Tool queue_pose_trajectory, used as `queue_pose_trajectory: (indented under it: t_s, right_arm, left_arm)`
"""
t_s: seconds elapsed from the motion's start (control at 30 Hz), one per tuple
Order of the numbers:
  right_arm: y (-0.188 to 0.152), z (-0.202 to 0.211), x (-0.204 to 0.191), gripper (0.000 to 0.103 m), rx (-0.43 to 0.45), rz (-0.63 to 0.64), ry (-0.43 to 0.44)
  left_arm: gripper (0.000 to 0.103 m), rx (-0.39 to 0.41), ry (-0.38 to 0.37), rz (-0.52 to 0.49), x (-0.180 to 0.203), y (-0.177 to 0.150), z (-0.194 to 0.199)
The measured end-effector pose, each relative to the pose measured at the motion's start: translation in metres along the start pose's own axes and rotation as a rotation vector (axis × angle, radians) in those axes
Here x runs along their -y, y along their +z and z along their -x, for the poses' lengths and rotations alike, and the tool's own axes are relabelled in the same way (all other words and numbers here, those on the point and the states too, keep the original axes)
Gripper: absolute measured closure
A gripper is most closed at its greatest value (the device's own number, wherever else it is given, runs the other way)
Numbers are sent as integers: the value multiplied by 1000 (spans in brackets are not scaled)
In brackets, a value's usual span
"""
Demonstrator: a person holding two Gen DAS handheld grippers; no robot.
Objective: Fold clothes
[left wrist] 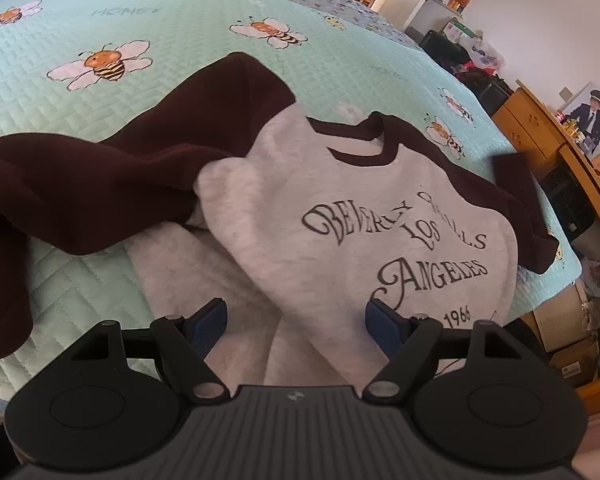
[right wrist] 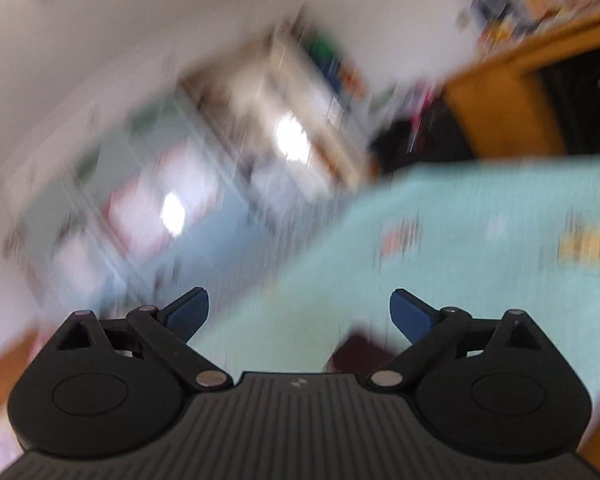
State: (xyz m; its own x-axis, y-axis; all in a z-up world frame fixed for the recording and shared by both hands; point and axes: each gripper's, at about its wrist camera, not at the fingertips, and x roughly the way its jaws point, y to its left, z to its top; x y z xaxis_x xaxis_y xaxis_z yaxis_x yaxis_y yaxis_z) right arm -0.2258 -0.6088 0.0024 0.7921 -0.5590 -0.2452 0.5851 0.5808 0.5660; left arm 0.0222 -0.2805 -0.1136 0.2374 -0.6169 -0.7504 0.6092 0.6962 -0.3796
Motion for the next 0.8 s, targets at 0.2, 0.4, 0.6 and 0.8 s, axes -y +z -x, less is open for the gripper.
queue_pose_trajectory:
  t_s: [0.2, 0.4, 0.6, 0.8]
  right_arm:
    - [-128, -37, 0, 12, -478, -17, -36]
    - [-141, -67, 1, 88, -570, -5, -95]
    - [-94, -55, -6, 93, -357, -26, -50]
    - [-88, -53, 9, 53, -393, -72, -68]
  left_arm:
    - [24, 2, 4, 9, -6, 2, 1]
    - [24, -5, -1, 19, -7, 6, -5]
    - [34, 54, -8, -36, 2, 26, -2]
    - [32, 49, 11, 4, -7, 34, -7]
